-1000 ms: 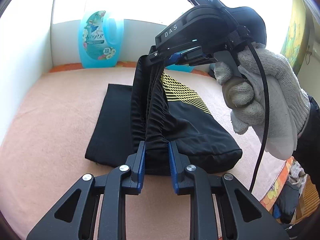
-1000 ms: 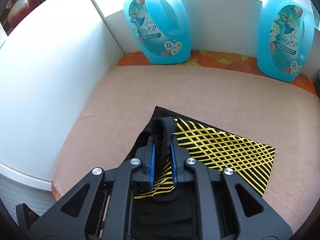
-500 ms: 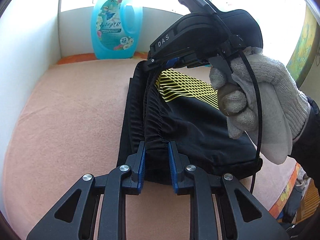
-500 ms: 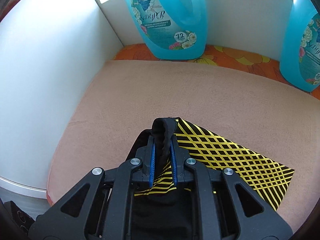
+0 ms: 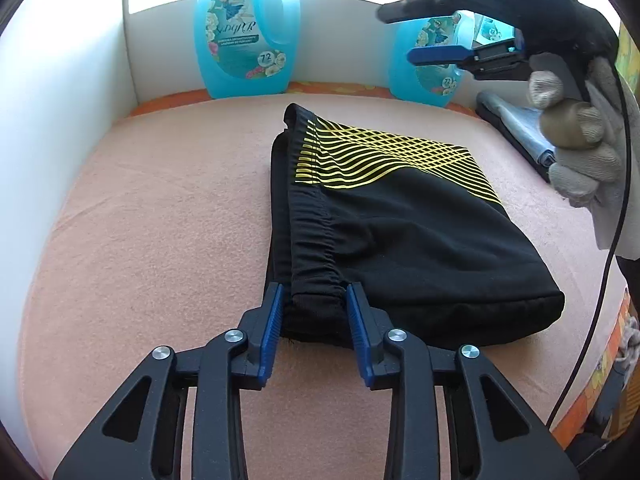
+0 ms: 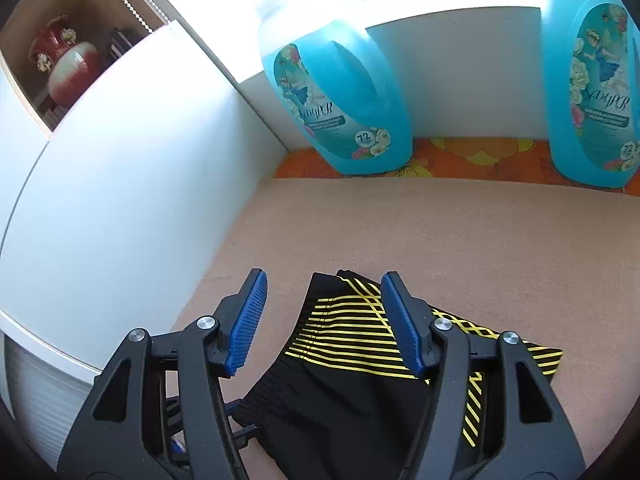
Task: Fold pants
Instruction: 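Grasp the folded pants edge with the left tool while the right tool grasps its corner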
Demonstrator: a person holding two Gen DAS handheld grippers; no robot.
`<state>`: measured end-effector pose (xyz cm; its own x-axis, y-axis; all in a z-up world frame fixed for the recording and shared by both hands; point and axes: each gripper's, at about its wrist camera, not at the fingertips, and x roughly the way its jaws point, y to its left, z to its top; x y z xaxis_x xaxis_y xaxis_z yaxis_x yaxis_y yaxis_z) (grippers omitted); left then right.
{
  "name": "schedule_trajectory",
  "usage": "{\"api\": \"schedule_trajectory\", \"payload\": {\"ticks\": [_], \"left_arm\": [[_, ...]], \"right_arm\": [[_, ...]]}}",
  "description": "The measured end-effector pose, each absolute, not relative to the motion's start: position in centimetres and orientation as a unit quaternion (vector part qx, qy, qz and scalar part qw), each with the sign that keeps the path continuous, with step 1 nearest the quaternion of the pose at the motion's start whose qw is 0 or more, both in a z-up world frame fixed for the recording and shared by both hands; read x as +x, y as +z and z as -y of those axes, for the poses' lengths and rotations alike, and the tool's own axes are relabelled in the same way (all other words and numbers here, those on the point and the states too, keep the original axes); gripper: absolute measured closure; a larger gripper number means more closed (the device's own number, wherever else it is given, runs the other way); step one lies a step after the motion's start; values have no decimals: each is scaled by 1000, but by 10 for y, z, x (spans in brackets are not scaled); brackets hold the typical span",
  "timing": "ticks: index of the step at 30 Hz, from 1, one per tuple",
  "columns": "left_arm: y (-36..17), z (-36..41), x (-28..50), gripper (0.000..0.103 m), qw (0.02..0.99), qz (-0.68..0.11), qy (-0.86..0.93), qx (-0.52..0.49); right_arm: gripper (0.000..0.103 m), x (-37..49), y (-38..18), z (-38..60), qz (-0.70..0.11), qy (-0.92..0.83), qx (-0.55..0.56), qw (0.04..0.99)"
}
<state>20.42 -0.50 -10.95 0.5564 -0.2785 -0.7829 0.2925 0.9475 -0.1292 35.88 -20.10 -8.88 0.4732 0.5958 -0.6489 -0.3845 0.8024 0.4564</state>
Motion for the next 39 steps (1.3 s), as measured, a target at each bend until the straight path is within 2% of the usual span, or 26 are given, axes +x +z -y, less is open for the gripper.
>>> {"api": "schedule_trajectory", "payload": {"ticks": [2, 5, 9, 15, 16, 20, 27, 29, 34, 37, 39], "left_arm": [[-107, -1, 199, 61, 884, -439, -157, 10], [-101, -10, 192, 61, 889, -435, -144, 7], [-83, -9, 187, 61, 901, -408, -143, 5], [-79, 32, 207, 61, 904, -392, -171, 26], [-83, 39, 212, 61, 899, -399, -178, 26], [-104, 50, 223, 61, 886, -429, -171, 41], [-114, 31, 222, 61, 883, -440, -160, 27], [-117, 31, 220, 61, 884, -438, -160, 32], [-112, 29, 213, 61, 889, -430, -158, 32], [-98, 17, 207, 60, 898, -416, -145, 10], [-91, 4, 204, 57, 898, -418, -138, -16]], "right_arm": [[40, 341, -80, 221, -403, 275, 108, 866], [36, 315, -83, 247, -384, 253, 87, 884], [36, 283, -96, 266, -355, 227, 30, 906], [36, 279, -120, 278, -387, 240, 60, 888], [37, 282, -126, 276, -396, 241, 58, 884], [52, 293, -155, 263, -431, 249, 40, 867], [53, 329, -193, 267, -470, 211, 47, 856], [59, 335, -194, 274, -468, 202, 62, 858], [58, 338, -184, 303, -463, 172, 108, 863], [49, 332, -183, 313, -469, 172, 118, 858], [48, 330, -185, 314, -478, 170, 112, 855]]}}
